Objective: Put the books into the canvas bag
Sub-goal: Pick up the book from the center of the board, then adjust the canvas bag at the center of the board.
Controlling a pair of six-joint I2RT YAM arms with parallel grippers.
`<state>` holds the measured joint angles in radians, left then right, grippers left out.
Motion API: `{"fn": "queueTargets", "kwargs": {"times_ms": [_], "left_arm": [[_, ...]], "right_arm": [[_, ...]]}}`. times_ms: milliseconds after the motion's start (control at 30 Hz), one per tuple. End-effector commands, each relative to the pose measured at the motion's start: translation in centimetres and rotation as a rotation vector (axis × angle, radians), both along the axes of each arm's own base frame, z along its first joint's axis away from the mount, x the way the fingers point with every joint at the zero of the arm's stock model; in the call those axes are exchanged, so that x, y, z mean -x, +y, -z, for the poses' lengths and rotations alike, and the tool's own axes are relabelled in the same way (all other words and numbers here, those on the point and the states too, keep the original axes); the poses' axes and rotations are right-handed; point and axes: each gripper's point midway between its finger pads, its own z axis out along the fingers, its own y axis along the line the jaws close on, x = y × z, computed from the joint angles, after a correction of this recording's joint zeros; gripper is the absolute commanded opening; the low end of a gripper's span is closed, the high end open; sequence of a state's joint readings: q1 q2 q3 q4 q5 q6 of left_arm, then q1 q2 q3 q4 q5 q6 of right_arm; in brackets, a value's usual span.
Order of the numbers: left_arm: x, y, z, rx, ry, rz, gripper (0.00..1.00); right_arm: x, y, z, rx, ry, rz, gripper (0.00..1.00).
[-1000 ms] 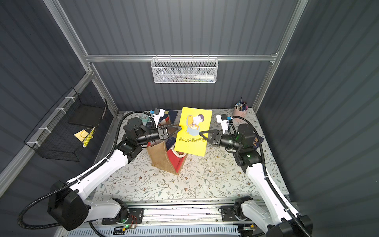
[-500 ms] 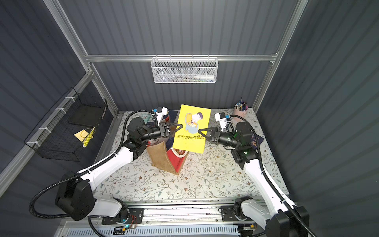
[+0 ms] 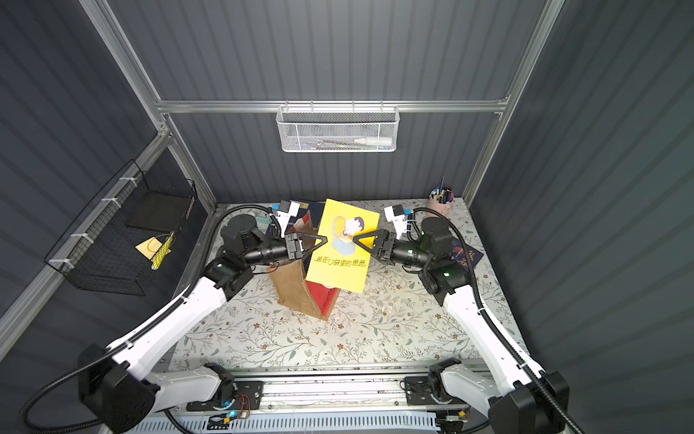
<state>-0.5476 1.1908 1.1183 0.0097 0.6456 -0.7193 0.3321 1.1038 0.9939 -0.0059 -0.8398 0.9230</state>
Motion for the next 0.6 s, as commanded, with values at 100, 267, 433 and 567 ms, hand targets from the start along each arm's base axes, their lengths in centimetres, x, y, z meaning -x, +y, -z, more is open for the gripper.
{"fn": "queueTargets", "kwargs": {"times_ms": [100,267,433,567], "left_arm": [[-0.2,8.2,-1.3,-0.287,-0.2,-0.397,0.0],[0.7,13.3,-2.4,-0.345,-0.29,-0.615,0.0],[2.2,17.0,-2.5,-0.371,-0.348,-0.755,0.0],[2.8,18.6,-1.9,-0.389,-0.368,-0.819,0.0]], "right_arm": [[-1.4,1.2,3.4,0.157,0.064,0.086,0.73],[-2.2,3.6,7.0,0.303,0.16,0.099,0.73],[-2.5,5.6,9.4,0.418,0.218,0.113,0.73],[-2.8,7.0,10.4,0.466,0.222,0.113,0.73]]}}
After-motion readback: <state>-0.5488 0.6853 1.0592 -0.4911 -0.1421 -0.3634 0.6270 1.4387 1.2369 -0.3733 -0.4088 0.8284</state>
